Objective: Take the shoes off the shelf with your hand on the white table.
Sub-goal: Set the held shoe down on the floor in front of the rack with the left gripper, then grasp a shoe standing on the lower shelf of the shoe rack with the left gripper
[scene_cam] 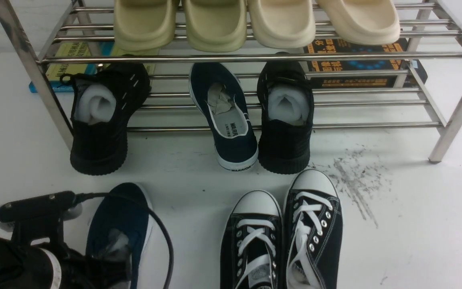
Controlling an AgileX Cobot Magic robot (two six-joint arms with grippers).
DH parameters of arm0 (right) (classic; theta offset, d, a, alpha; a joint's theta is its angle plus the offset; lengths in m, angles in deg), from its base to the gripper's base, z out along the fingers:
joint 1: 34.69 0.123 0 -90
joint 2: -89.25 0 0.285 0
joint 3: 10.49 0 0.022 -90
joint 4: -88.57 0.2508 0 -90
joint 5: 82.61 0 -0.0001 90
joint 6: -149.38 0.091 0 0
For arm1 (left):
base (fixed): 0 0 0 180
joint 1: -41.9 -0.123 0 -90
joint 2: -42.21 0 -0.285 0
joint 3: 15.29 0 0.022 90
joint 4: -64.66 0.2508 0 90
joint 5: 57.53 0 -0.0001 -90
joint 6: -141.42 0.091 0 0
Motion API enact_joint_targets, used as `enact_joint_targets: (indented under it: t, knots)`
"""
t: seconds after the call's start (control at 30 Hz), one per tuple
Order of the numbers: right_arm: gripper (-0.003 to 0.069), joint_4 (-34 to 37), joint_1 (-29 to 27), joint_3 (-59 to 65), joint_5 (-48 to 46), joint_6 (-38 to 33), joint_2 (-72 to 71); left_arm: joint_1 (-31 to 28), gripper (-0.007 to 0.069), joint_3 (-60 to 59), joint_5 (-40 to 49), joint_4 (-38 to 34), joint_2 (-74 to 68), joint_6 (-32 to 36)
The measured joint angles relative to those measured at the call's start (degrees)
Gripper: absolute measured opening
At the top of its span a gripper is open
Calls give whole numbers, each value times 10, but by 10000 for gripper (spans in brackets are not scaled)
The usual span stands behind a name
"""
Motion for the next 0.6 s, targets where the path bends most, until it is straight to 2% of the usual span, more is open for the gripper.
enact_joint_targets:
  t: [0.1,0.13,0.3,0.43,0.6]
  knots:
    - [237,0,0,0,0,0,0,0,214,1,13,-3,0,9]
    - [237,0,0,0,0,0,0,0,214,2,14,-3,0,9]
    - [237,0,0,0,0,0,0,0,338,34,85,-6,7,9]
    - [237,0,0,0,0,0,0,0,372,110,159,0,14,9]
    - [237,0,0,0,0,0,0,0,372,209,176,6,9,9]
